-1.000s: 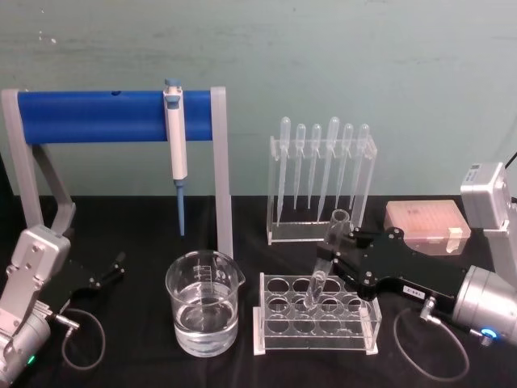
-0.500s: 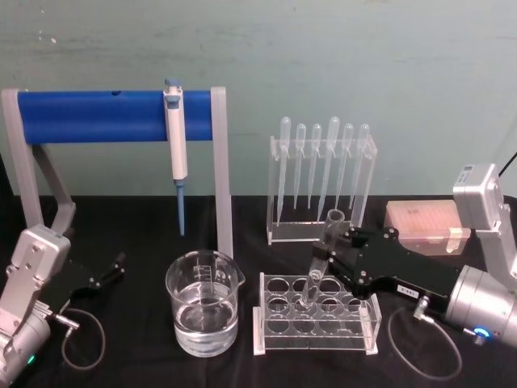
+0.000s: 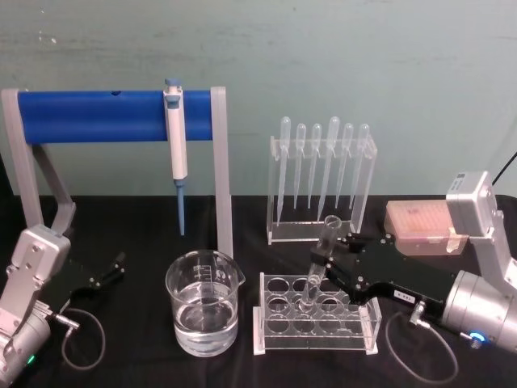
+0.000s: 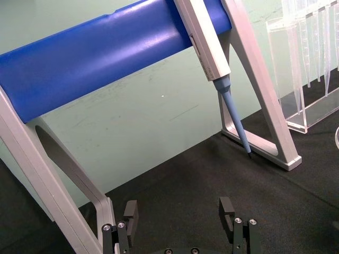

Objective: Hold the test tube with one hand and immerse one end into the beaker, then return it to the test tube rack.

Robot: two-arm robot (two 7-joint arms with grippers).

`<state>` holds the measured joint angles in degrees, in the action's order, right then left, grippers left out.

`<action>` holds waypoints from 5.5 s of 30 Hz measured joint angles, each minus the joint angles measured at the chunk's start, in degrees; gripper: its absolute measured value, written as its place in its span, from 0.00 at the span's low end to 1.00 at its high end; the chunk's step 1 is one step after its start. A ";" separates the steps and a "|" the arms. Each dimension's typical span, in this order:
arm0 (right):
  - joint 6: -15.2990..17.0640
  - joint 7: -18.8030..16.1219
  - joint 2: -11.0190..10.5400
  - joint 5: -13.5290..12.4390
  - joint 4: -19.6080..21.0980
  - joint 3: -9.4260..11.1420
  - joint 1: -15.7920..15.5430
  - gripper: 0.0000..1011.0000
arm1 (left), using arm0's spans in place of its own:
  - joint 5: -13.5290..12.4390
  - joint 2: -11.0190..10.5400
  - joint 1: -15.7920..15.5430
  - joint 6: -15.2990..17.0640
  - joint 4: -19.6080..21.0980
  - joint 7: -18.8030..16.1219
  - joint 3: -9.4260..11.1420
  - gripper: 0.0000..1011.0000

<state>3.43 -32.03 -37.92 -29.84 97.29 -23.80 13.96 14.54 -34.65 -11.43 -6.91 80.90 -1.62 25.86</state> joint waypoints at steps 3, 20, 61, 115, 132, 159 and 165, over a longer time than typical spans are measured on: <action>-0.09 -0.06 0.18 0.13 -0.27 -0.12 0.00 0.22 | 0.00 0.00 0.00 0.00 0.00 0.00 0.00 0.99; -0.94 -0.42 0.85 1.99 -1.90 -0.81 -0.17 0.22 | 0.00 0.00 0.00 0.00 0.00 0.00 0.00 0.99; -2.10 -1.34 2.59 3.62 -5.42 -1.08 -0.77 0.22 | 0.00 0.00 0.00 0.00 0.00 0.00 0.00 0.99; -5.31 -1.42 2.24 2.68 -1.84 0.77 -2.62 0.99 | 0.00 0.00 0.00 0.00 0.00 0.00 0.00 0.99; -8.21 7.06 6.10 -0.88 0.35 7.68 -6.47 0.99 | 0.00 0.00 0.00 0.00 0.00 0.00 0.00 0.99; -3.50 39.14 24.61 19.86 -14.48 7.06 -2.80 0.99 | 0.00 0.00 0.00 0.00 0.00 0.00 0.00 0.99; -3.59 39.17 24.61 19.93 -14.48 7.11 -2.84 0.99 | 0.00 0.00 0.00 0.00 0.00 0.00 0.00 0.99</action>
<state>-0.16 7.14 -13.30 -9.91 82.81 -16.69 11.11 14.55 -34.65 -11.44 -6.91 80.90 -1.62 25.86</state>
